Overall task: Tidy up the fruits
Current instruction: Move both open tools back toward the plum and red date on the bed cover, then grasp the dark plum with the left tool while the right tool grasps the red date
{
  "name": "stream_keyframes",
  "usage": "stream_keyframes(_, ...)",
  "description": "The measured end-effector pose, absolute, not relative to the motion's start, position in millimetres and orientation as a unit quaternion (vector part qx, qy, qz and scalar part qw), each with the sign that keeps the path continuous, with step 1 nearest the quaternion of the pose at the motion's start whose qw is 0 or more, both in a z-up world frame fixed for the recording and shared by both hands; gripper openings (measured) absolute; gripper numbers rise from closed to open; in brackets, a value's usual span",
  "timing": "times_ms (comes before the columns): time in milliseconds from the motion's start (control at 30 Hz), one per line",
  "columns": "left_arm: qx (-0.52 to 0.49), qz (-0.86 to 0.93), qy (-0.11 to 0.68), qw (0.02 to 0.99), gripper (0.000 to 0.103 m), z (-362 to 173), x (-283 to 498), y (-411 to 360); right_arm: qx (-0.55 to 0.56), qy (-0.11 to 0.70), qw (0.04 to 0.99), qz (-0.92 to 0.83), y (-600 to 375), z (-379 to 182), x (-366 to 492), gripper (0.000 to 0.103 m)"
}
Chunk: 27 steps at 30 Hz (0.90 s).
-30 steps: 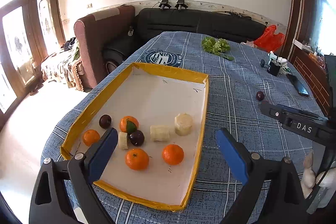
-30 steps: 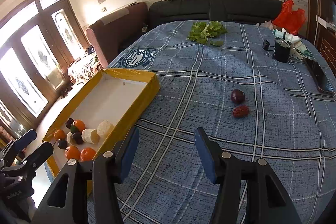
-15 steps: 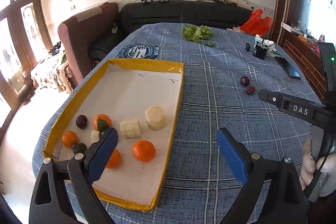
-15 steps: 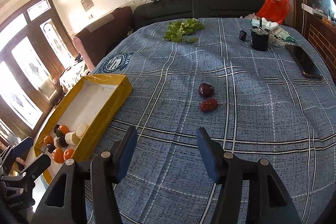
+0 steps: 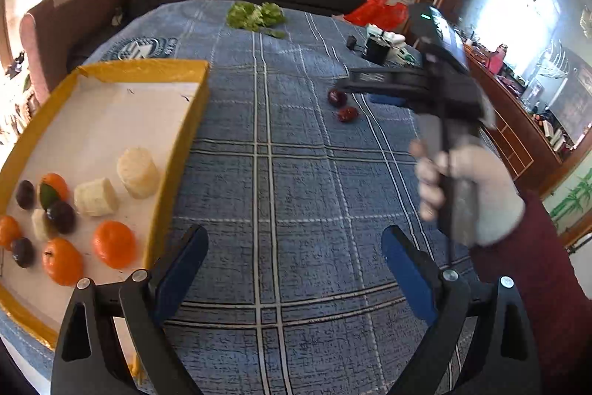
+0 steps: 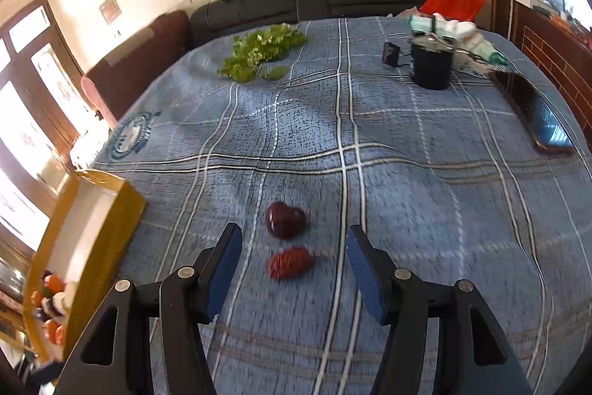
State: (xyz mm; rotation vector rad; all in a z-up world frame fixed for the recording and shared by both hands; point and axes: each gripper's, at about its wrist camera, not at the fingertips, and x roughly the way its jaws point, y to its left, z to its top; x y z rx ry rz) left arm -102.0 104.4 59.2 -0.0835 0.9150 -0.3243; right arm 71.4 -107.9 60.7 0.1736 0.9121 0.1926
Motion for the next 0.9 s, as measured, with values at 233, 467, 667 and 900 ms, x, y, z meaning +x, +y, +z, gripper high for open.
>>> stream_keyframes(233,-0.041,-0.142,0.438,0.887,0.094,57.7,-99.6,112.5,0.018,0.463,0.884,0.062,-84.1,37.5,102.3,0.042)
stream_keyframes(467,-0.077,-0.120,0.441,0.886,0.094,58.7,-95.3,134.7,0.055,0.488,0.860,0.141,-83.2,44.1,78.0,0.031)
stream_keyframes(667,-0.079,-0.120,0.436,0.888,0.094,61.6,-99.6,135.4,0.080,0.508,0.823,0.239,-73.4,48.0,30.2,0.033)
stream_keyframes(900,-0.073,-0.124,0.428,0.892,0.094,65.9,-106.5,132.6,0.090,0.484,0.843,0.215,-94.3,59.3,3.2,0.043)
